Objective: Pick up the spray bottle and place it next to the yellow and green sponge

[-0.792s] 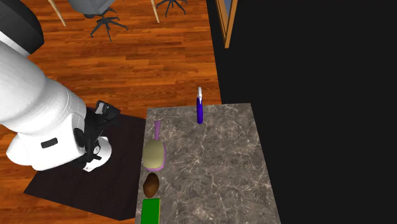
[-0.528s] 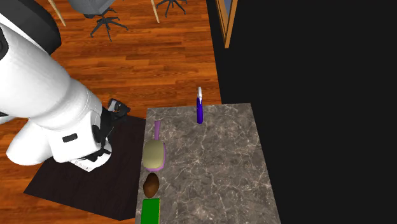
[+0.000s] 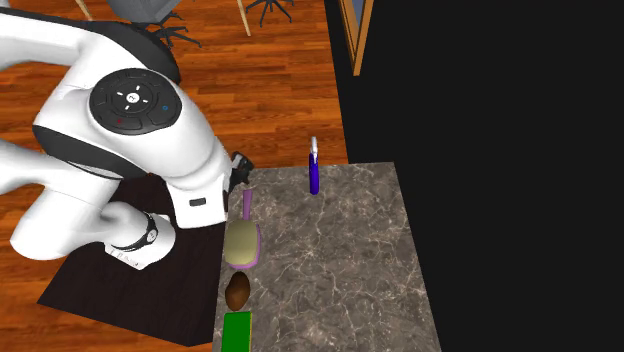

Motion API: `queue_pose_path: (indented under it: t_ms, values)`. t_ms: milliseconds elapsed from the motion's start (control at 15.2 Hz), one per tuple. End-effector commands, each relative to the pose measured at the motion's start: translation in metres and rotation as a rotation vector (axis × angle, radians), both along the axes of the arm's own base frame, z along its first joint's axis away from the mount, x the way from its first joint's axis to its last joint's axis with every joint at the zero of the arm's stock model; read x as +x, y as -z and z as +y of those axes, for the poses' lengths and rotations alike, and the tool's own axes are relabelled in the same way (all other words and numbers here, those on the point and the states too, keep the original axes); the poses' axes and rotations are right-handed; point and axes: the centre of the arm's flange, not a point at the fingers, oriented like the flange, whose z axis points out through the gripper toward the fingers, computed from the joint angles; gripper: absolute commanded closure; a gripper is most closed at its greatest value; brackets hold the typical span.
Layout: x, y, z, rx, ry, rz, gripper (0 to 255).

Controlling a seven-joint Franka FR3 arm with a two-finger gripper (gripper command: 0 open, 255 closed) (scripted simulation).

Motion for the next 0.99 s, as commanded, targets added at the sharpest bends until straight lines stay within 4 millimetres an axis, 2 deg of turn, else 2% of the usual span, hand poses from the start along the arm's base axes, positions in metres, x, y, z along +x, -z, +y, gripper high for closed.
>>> queue_pose_path:
  t_ms: [0, 924]
  values:
    - [0.012, 0.016, 0.016, 0.011, 0.047, 0.016, 0]
    - [0.113, 0.133, 0.112, 0.087, 0.348, 0.128, 0]
